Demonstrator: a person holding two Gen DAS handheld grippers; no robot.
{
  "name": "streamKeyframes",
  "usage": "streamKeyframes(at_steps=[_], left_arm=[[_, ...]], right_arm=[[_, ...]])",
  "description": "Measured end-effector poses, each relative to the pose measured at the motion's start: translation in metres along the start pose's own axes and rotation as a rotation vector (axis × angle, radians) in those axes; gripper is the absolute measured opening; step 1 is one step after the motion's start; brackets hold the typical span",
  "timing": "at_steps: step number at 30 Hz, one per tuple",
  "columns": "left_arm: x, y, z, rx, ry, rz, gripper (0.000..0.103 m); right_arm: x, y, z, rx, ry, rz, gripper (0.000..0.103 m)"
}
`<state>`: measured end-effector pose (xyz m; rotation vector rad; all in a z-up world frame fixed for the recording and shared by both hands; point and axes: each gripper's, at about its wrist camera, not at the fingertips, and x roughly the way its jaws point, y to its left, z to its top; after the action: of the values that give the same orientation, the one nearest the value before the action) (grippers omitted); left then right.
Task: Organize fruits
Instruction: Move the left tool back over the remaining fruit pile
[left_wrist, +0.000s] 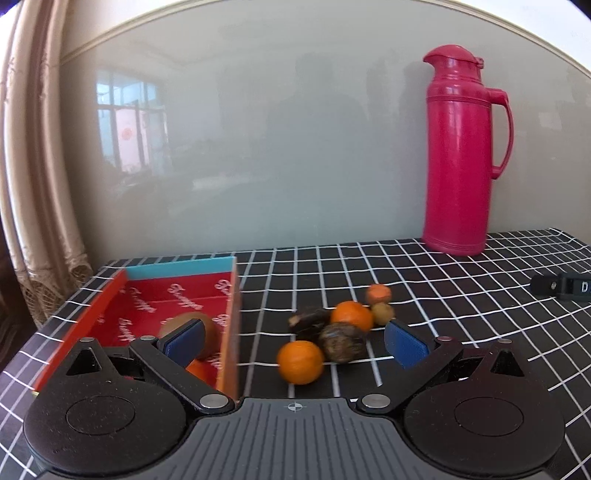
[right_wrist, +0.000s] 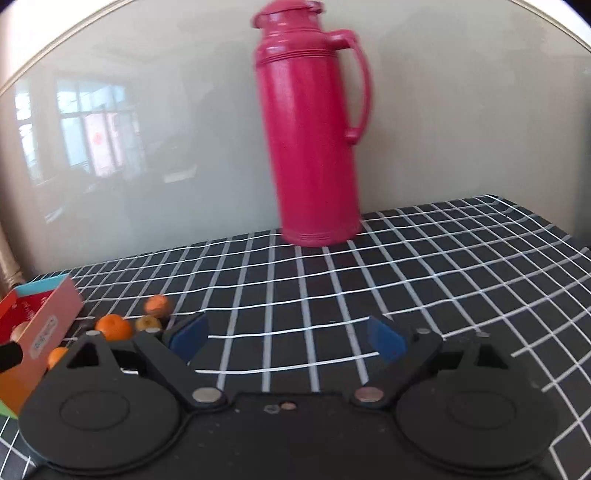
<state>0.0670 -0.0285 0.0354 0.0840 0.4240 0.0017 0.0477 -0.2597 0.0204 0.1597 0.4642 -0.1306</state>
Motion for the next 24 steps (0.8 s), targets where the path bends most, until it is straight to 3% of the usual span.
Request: streamKeyframes(at_steps=[14, 16, 20, 24], left_arm=[[0.031, -0.020, -0.007, -0.006, 0.080, -0.010, 0.101], [0.036, -0.021, -0.007, -0.012, 0.097, -0.018, 0.090], [0.043, -0.027, -0.010, -0.001, 0.115, 0.004, 0.088], [0.054, -0.026, -0.012, -0.027, 0.154, 0.020, 0.074]], right_arm=[[0.000, -0.018, -0.005, -0.029, -0.028, -0.063, 0.096], [0.001, -0.018, -0.005, -0.033, -0.027, -0.063, 0.096], [0.002, -0.019, -0.006, -0.038, -0.026, -0.063, 0.096], [0.003, -0.022, -0.005, -0.036, -0.024, -0.065, 0.097]])
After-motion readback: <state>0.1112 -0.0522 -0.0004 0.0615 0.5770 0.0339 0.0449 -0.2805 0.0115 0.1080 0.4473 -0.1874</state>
